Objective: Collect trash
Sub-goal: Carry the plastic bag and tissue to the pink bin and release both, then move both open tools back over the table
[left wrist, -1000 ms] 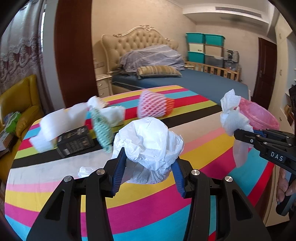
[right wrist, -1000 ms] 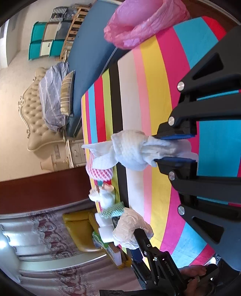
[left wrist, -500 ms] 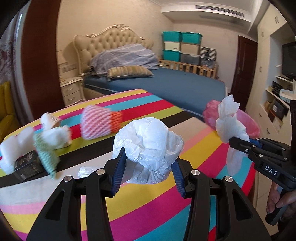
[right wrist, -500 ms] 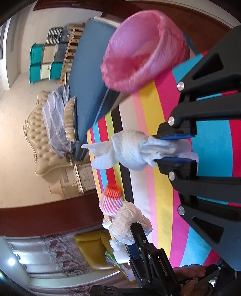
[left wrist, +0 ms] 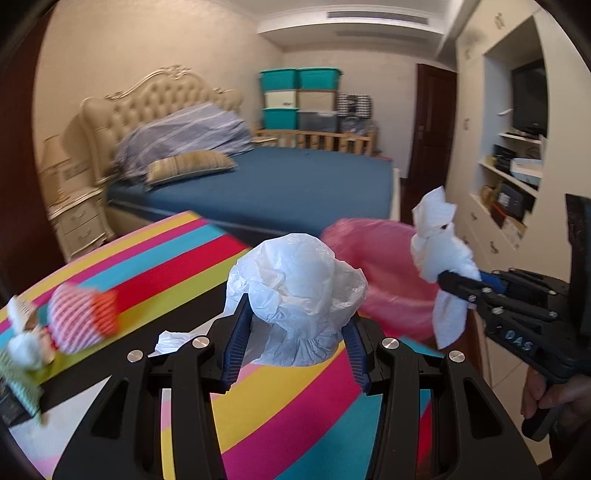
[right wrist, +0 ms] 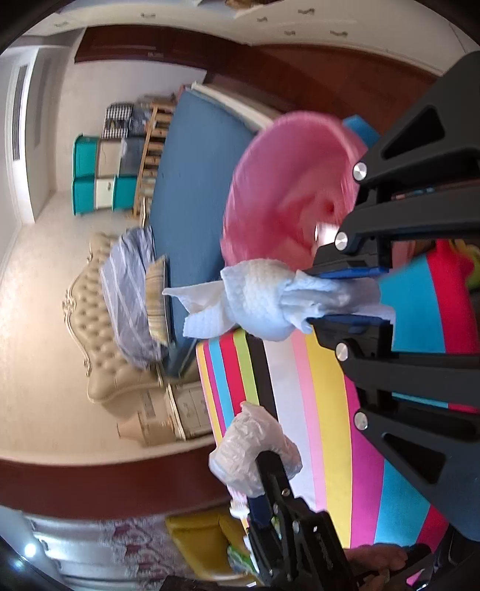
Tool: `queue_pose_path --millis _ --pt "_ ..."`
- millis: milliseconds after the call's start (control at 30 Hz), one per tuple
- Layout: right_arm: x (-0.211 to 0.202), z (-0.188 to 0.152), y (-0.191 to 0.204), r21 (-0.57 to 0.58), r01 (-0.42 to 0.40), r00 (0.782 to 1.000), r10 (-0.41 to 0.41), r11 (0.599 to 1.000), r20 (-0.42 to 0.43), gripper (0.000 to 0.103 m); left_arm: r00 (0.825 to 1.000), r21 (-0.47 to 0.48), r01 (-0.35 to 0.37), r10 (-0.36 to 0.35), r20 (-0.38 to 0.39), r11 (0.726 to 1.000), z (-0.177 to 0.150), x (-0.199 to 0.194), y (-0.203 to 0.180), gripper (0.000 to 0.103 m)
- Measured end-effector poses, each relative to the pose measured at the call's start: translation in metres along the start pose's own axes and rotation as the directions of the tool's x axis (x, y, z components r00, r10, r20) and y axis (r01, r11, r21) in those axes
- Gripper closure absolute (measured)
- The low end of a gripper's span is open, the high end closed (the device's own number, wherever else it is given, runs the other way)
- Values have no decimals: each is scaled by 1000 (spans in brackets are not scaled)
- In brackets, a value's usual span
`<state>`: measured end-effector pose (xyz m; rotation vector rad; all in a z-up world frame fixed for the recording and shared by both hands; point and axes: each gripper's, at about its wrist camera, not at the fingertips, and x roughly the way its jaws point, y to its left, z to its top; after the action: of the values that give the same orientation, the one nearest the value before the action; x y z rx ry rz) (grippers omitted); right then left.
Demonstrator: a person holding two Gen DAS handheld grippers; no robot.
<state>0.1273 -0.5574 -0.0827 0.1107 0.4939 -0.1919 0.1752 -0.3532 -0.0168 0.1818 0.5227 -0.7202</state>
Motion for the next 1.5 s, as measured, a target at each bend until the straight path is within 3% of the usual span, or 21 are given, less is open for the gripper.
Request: queue_pose_path --millis 200,367,600,633,667,700,733,933,1200,1500 --pt "10 7 -45 -7 77 997 -77 997 -6 87 996 44 82 -83 25 996 29 31 -39 59" --pt "22 12 -74 13 105 994 -105 994 -9 87 986 -4 165 -165 -1 986 45 66 -60 58" --pt "44 14 -106 23 111 994 -111 994 -9 79 979 -27 203 -203 -8 979 61 107 -77 57" --pt "49 13 -107 24 105 994 -105 994 -8 71 979 -36 204 -204 -2 978 63 113 -78 55" --pt "50 11 -109 24 107 994 -106 994 -6 56 978 -43 206 -206 -1 978 65 117 -79 47" --pt "53 10 -111 25 111 994 -111 994 -7 48 978 -46 206 -207 -4 977 65 121 -80 41" --pt "55 8 -114 27 113 994 -113 993 -10 41 981 -46 195 -196 -2 980 65 123 -81 35" --pt "46 1 -119 49 128 992 -128 991 -5 41 992 -51 129 -129 12 990 59 113 -66 19" --pt "18 -4 -85 37 95 995 -96 995 21 36 999 -49 -18 20 33 999 37 68 -35 14" --pt "22 -5 -5 -5 -46 999 46 999 -10 32 985 -35 -172 173 15 984 -4 9 24 14"
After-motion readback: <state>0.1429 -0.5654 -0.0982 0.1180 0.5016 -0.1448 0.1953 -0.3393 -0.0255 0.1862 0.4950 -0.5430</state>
